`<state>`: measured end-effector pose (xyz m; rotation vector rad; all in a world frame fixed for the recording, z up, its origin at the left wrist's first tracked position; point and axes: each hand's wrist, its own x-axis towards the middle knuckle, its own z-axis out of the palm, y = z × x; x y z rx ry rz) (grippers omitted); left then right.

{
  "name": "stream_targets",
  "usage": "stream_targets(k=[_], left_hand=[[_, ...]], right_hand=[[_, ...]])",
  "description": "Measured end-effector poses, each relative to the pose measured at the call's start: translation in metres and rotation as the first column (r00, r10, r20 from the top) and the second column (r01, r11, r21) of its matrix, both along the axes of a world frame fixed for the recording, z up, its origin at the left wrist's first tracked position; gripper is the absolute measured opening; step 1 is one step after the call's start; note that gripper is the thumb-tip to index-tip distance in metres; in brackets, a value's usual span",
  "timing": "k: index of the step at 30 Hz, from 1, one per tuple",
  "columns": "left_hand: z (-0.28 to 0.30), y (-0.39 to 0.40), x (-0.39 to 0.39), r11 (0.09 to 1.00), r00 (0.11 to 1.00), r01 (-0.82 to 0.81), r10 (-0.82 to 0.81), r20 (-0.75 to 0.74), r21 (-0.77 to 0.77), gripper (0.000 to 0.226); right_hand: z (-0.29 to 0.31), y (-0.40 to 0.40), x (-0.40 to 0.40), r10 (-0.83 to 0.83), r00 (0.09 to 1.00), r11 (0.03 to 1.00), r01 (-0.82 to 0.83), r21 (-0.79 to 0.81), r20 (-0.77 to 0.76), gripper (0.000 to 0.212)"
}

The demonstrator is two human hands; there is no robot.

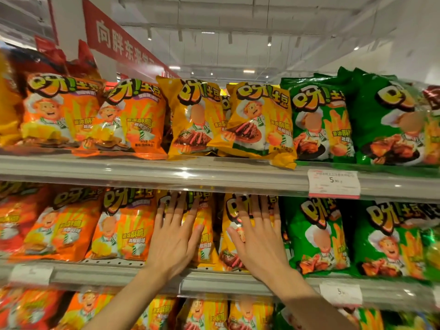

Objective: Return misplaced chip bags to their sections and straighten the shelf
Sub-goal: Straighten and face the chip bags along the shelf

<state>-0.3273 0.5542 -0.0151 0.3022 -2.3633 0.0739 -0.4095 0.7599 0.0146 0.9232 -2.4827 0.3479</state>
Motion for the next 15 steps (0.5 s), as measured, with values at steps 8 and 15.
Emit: stream_targets(k=[8,15], left_hand=[[0.021,0.062,-0.008,0.918,0.925,0.326,-0.26,-0.279,0.225,0.039],[0.032,0.166,-0.046,0.75,0.849,0.522,-0.504,-0.16,0.405,0.051]], right_hand=[[0.018,0.074,-0.015,0.016,0.989,0.943,-0.064,-0.327,-0.147,0.047],[0.037,0.168,-0.054,-0.092,0.978,0.936,0.148,-0.319,0.186,0.059]])
